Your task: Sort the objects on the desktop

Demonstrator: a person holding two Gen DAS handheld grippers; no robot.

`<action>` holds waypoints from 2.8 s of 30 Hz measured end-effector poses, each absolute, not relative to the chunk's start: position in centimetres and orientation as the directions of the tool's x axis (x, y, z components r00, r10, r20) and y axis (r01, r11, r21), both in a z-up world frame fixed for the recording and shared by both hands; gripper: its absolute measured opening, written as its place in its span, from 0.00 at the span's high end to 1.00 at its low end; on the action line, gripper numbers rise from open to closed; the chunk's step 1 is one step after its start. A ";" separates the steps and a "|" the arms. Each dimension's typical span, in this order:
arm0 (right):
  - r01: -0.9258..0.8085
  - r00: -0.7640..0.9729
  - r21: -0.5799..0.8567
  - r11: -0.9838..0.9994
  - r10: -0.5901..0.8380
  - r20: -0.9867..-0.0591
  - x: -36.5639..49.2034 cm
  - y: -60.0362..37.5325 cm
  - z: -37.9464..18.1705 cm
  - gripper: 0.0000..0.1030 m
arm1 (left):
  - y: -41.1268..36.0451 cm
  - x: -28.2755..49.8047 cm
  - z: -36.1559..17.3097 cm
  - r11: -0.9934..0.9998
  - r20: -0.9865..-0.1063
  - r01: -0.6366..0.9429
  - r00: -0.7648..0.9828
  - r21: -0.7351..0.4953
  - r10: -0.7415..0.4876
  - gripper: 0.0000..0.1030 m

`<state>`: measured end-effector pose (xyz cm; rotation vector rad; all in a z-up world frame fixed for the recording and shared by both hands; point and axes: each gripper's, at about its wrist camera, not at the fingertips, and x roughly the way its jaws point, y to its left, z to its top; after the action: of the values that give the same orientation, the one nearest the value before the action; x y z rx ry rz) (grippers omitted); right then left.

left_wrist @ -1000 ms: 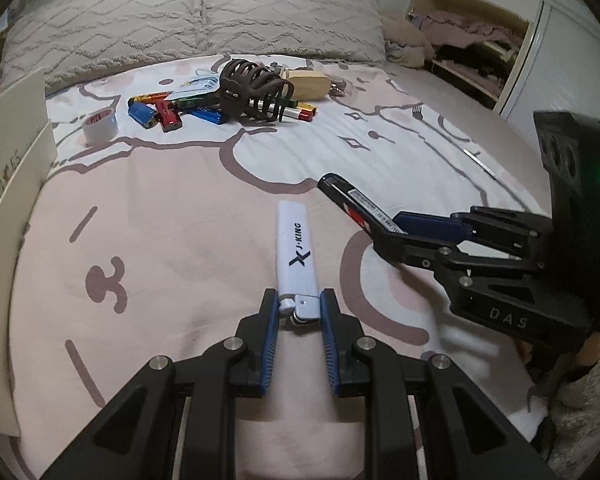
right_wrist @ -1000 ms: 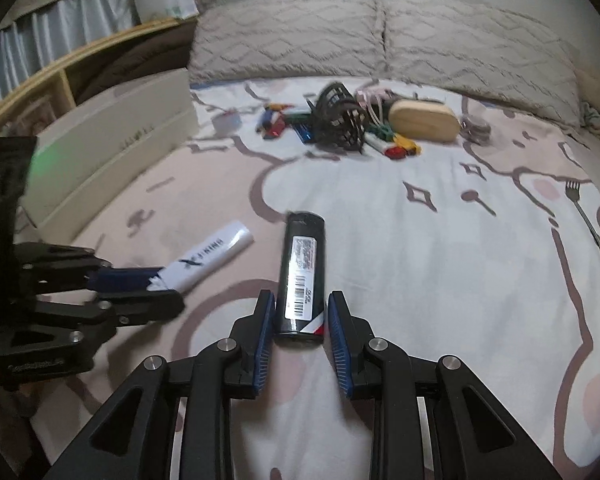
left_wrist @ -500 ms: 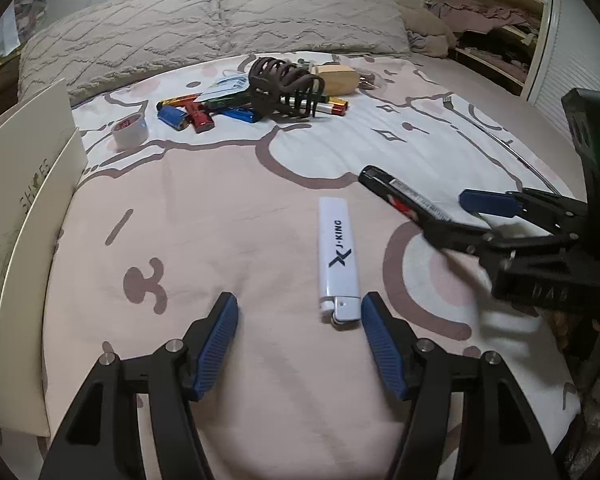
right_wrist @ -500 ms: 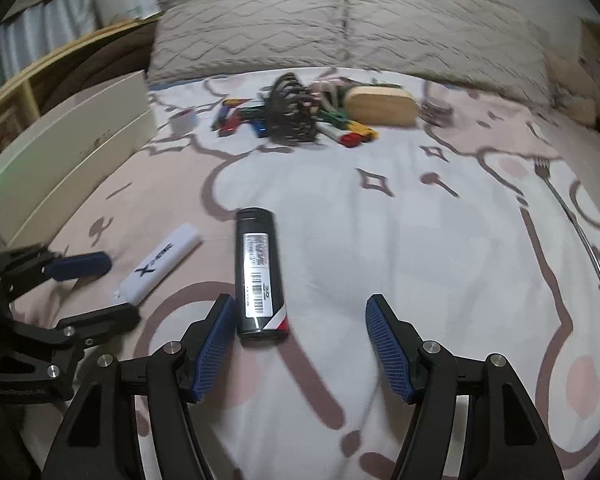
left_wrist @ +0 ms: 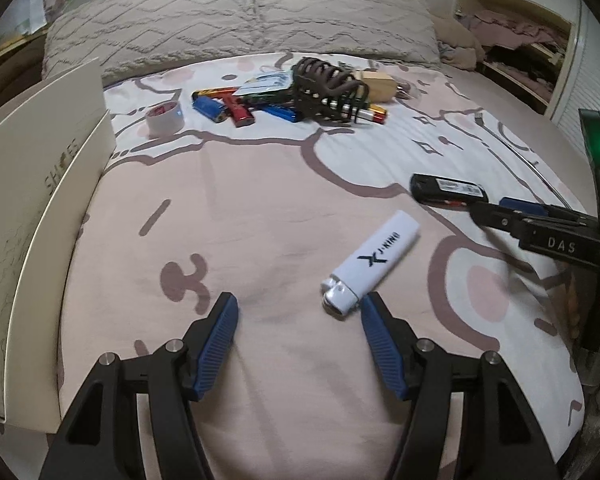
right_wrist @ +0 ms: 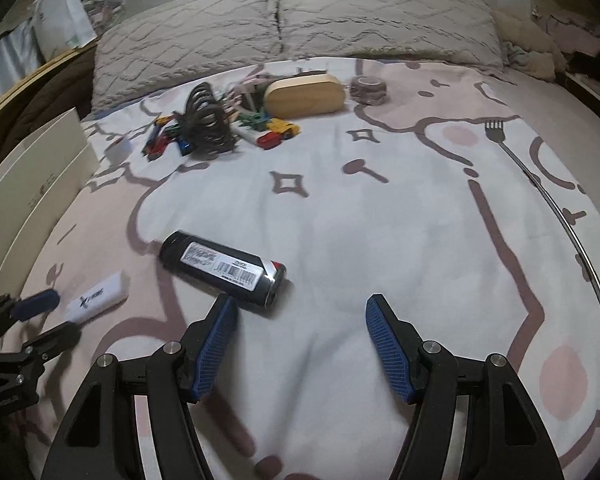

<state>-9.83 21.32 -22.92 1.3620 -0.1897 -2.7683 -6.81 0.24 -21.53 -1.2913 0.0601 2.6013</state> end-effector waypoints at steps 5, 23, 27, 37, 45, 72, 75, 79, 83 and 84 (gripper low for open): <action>-0.056 -0.610 0.193 -0.980 -0.119 -0.783 -10.2 22.9 -22.9 0.34 | -0.2 -7.1 -21.6 -0.976 -0.789 -0.203 -0.585 -0.080 0.186 0.38; 0.023 -0.654 0.157 -0.987 -0.134 -0.744 -9.3 19.1 -20.6 0.23 | -1.0 -7.8 -21.5 -0.985 -0.783 -0.134 -0.600 -0.105 0.165 0.16; 0.034 -0.642 0.139 -0.990 -0.128 -0.756 -10.4 18.0 -20.9 0.23 | -0.1 -7.5 -21.7 -0.980 -0.787 -0.164 -0.588 -0.109 0.186 0.11; 0.000 -0.605 0.096 -0.995 -0.077 -0.793 -12.5 16.3 -22.4 0.07 | 2.1 -7.1 -22.0 -0.975 -0.792 -0.214 -0.582 -0.067 0.182 0.01; -0.022 -0.606 0.069 -0.997 -0.041 -0.794 -12.5 16.3 -23.1 0.04 | 2.2 -7.5 -22.0 -0.974 -0.800 -0.198 -0.565 -0.108 0.204 0.01; -0.085 -0.642 0.159 -0.984 -0.068 -0.763 -11.8 18.2 -23.6 0.19 | 4.0 -9.8 -22.0 -0.970 -0.802 -0.153 -0.546 -0.190 0.243 0.01; -0.085 -0.641 0.165 -0.983 -0.073 -0.764 -11.8 18.3 -23.7 0.19 | 4.0 -9.7 -22.2 -0.972 -0.799 -0.159 -0.554 -0.172 0.232 0.02; -0.084 -0.646 0.207 -0.975 -0.105 -0.756 -11.8 18.9 -23.7 0.19 | 4.2 -9.5 -22.2 -0.976 -0.800 -0.168 -0.563 -0.137 0.209 0.03; -0.083 -0.652 0.255 -0.963 -0.141 -0.745 -11.7 19.5 -23.7 0.19 | 4.1 -9.7 -22.4 -0.977 -0.800 -0.162 -0.564 -0.135 0.204 0.04; -0.083 -0.651 0.260 -0.962 -0.145 -0.745 -11.7 19.5 -23.8 0.19 | 4.2 -9.7 -22.5 -0.979 -0.801 -0.162 -0.566 -0.124 0.195 0.04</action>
<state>-11.73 19.50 -23.75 1.2971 -0.4244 -2.7914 -9.72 4.22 -22.47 -1.3440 -0.0534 2.6132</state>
